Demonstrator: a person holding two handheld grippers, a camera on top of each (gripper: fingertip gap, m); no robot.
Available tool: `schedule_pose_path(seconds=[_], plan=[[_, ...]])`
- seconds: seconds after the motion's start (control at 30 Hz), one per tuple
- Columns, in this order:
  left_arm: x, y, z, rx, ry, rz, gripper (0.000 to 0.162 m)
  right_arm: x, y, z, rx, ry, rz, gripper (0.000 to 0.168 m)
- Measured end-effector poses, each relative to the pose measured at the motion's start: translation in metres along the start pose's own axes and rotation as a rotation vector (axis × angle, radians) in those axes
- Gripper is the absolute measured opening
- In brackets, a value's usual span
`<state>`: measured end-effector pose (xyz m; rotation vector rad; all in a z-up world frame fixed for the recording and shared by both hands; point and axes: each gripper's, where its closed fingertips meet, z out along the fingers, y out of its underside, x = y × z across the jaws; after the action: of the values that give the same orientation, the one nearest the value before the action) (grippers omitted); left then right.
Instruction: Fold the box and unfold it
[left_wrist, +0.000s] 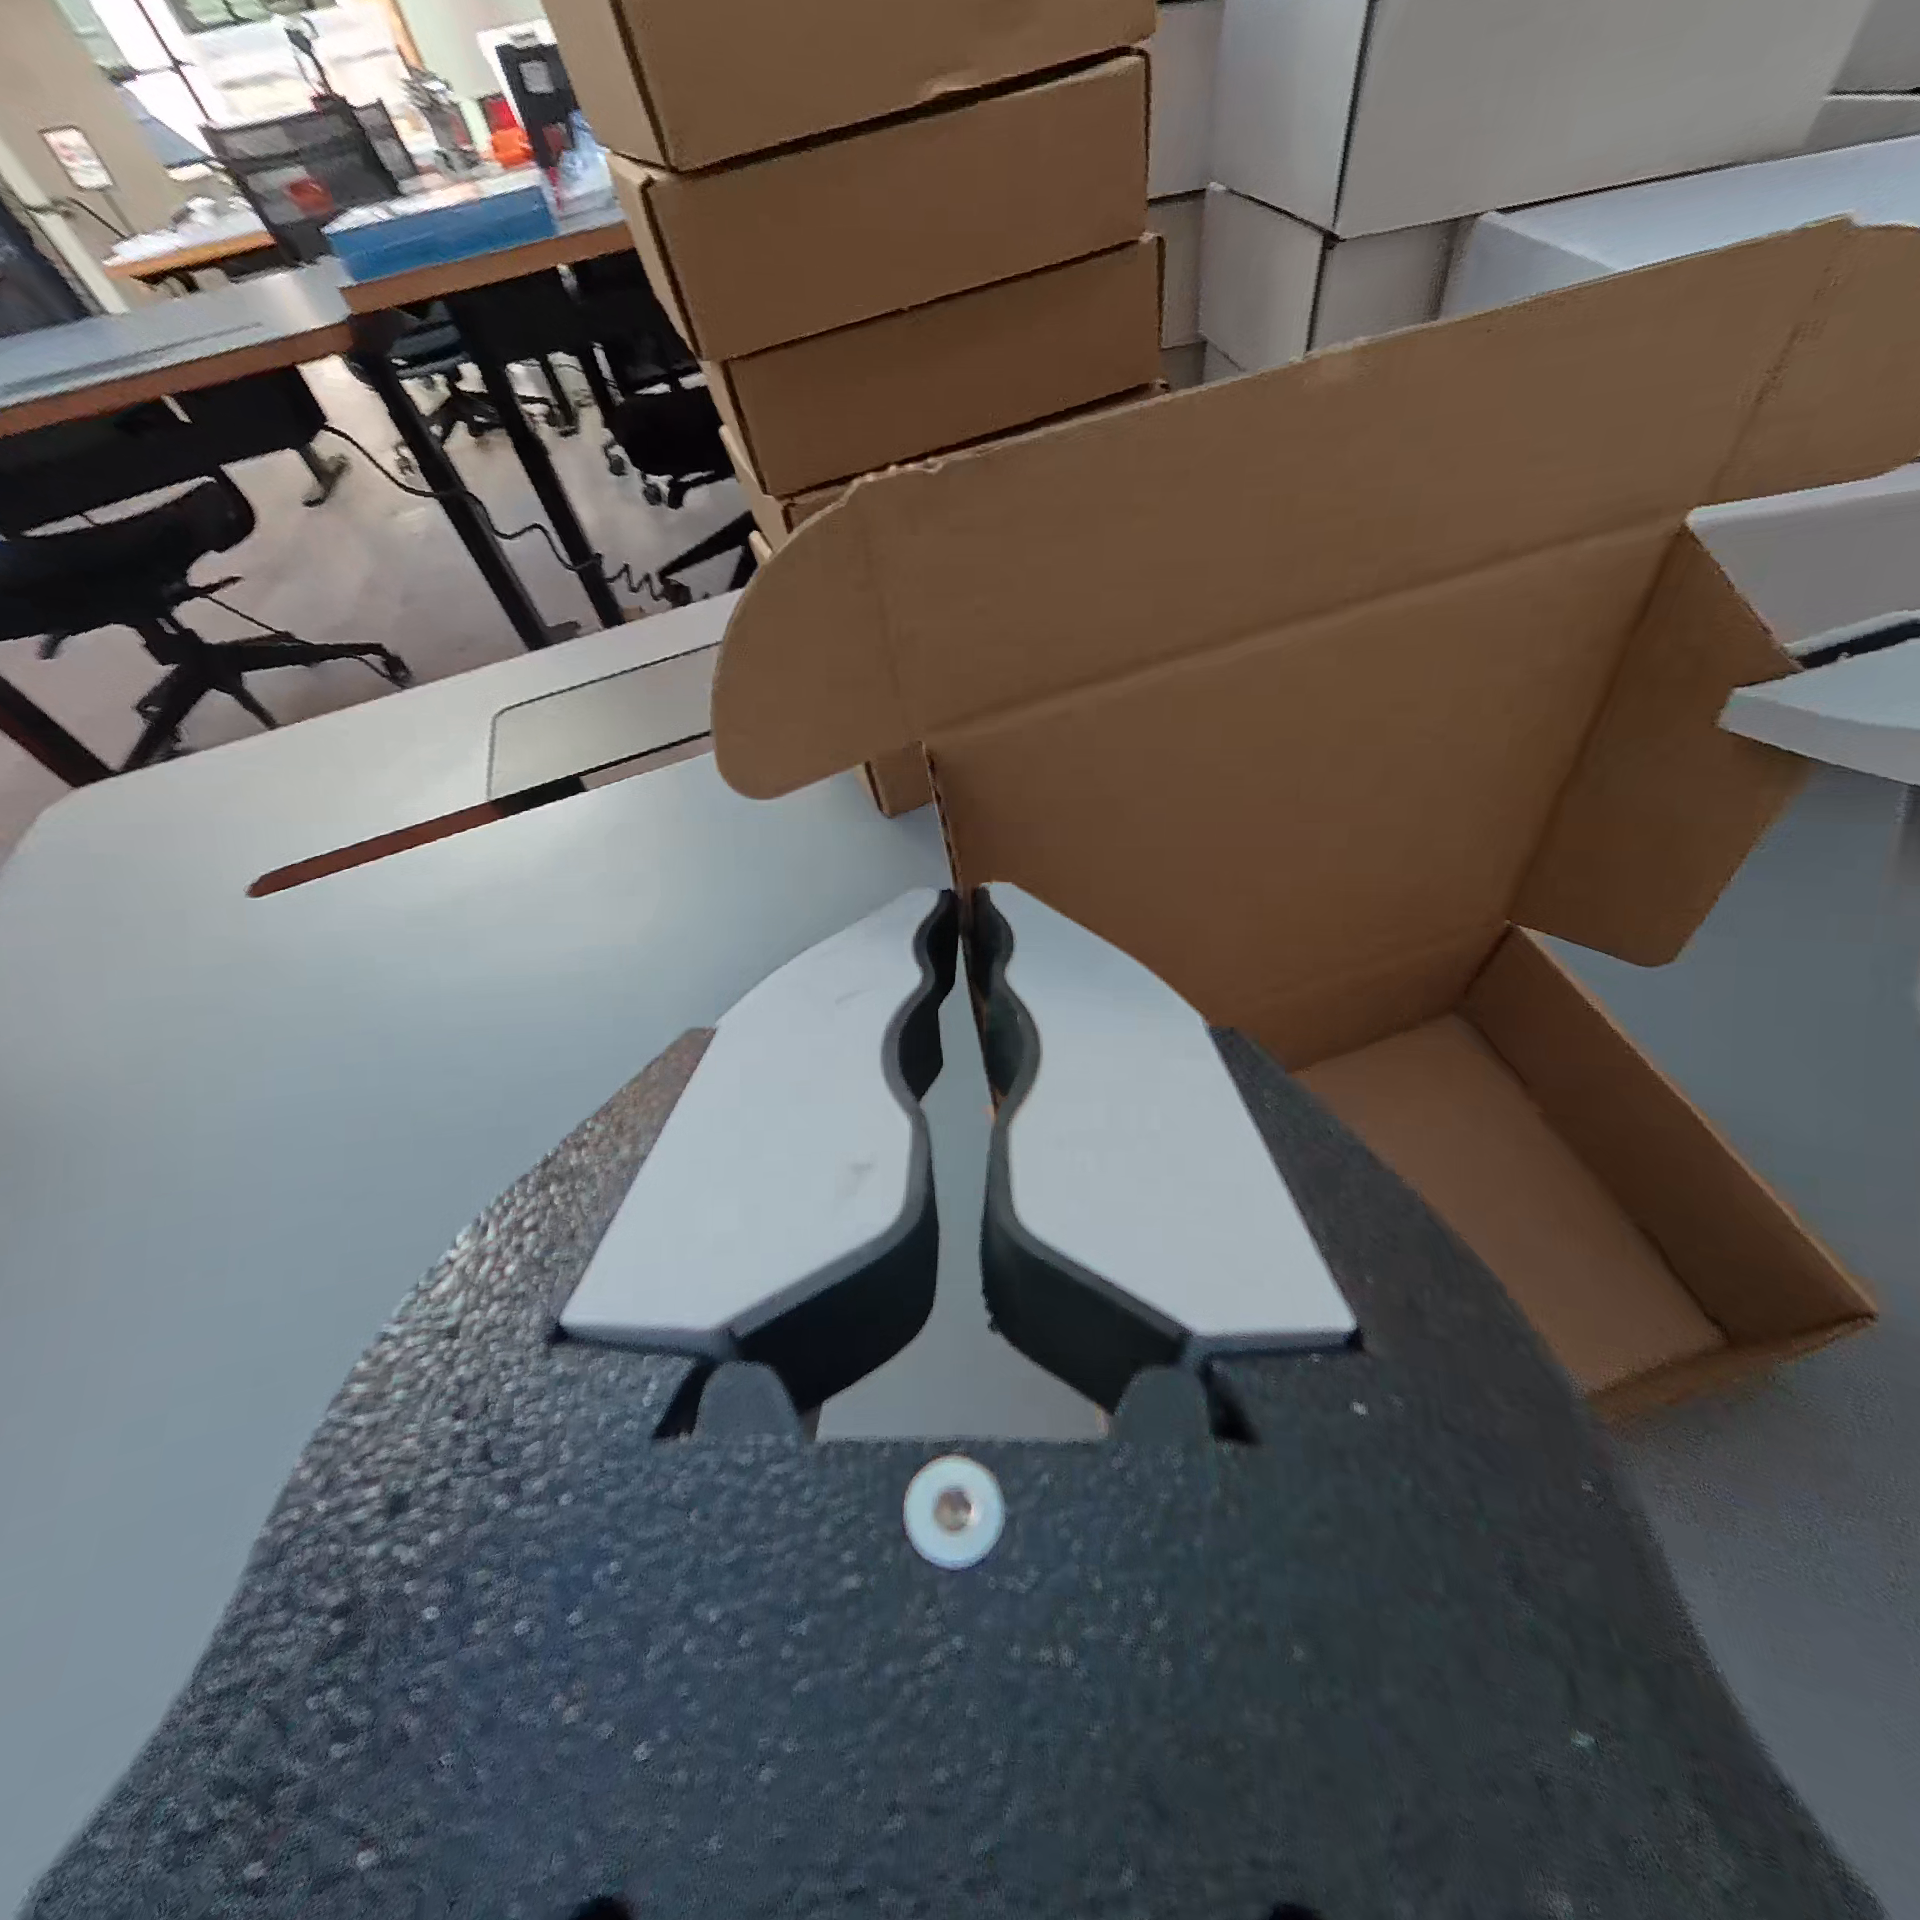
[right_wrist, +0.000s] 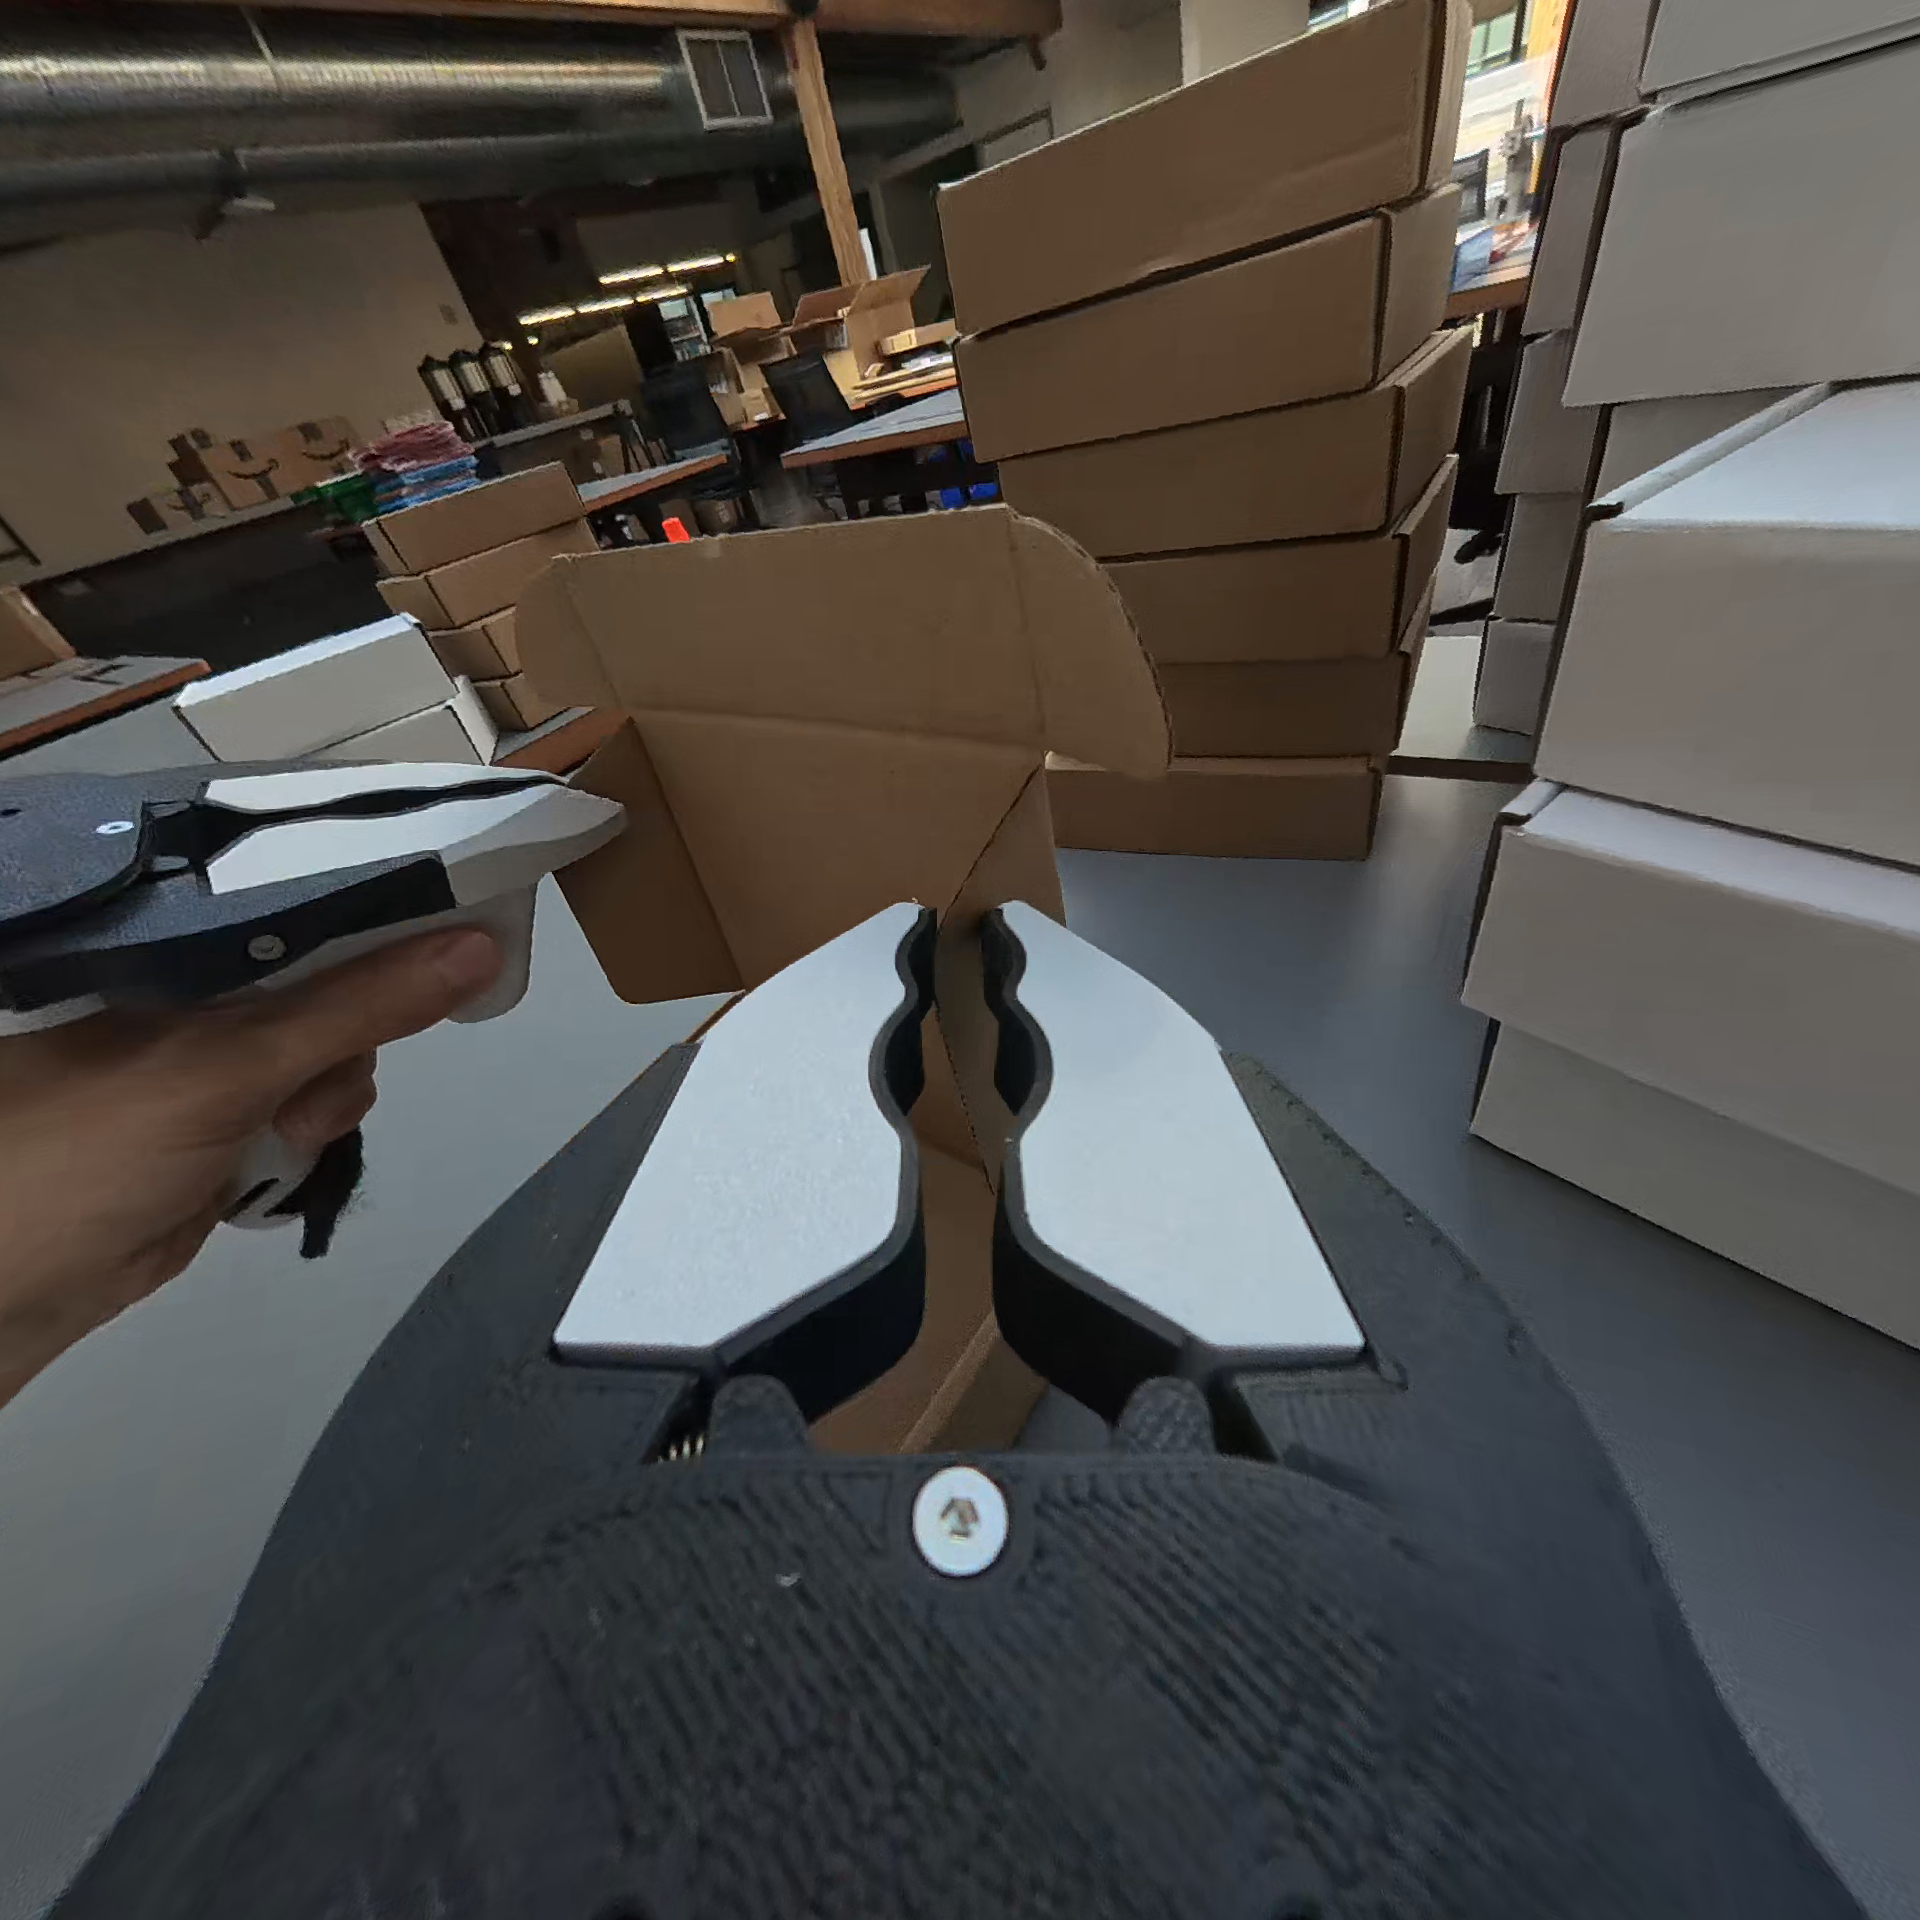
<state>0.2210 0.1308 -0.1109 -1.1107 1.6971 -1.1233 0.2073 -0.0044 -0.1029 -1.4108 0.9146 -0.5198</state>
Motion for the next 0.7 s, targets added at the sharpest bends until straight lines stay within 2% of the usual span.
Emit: schedule_pose_path(seconds=[0.07,0.2,0.33,0.47,0.7], plan=[[-0.005,-0.001,-0.003,0.019,-0.083,-0.015,0.002,-0.003,0.011,0.007,-0.036,0.041,-0.031,0.009],[-0.008,0.003,-0.002,0.032,-0.118,-0.136,0.002,-0.005,0.013,0.01,-0.006,0.081,-0.029,0.008],[-0.002,0.013,-0.004,0.053,-0.106,-0.21,0.002,-0.005,0.014,0.007,0.001,0.14,-0.11,0.008],[0.004,0.022,-0.015,0.071,-0.072,-0.279,0.002,-0.008,0.022,0.001,0.03,0.143,-0.067,0.007],[0.018,0.035,-0.04,0.077,-0.04,-0.243,0.003,-0.011,0.044,-0.019,-0.033,0.139,-0.112,0.006]])
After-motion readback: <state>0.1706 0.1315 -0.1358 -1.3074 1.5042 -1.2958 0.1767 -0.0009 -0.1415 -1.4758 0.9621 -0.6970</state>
